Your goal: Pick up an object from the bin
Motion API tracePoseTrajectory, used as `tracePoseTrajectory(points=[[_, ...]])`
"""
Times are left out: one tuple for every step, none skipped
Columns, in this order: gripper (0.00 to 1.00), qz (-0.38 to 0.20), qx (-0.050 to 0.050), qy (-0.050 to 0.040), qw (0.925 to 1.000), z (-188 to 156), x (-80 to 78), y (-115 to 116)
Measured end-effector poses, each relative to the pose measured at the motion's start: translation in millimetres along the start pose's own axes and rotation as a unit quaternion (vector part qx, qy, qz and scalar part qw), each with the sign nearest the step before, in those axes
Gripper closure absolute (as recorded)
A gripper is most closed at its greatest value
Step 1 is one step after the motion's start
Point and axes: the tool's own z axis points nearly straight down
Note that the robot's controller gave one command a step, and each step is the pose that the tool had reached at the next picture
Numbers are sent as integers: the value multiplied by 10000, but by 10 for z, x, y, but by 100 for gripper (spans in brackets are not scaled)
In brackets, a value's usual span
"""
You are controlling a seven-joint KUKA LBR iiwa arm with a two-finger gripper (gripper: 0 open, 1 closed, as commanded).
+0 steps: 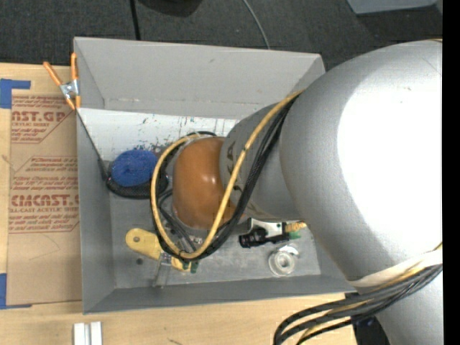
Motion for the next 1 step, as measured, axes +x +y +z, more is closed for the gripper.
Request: tracePoseTrajectory(points=[[100, 1215, -28, -11, 9926, 60, -156, 15]])
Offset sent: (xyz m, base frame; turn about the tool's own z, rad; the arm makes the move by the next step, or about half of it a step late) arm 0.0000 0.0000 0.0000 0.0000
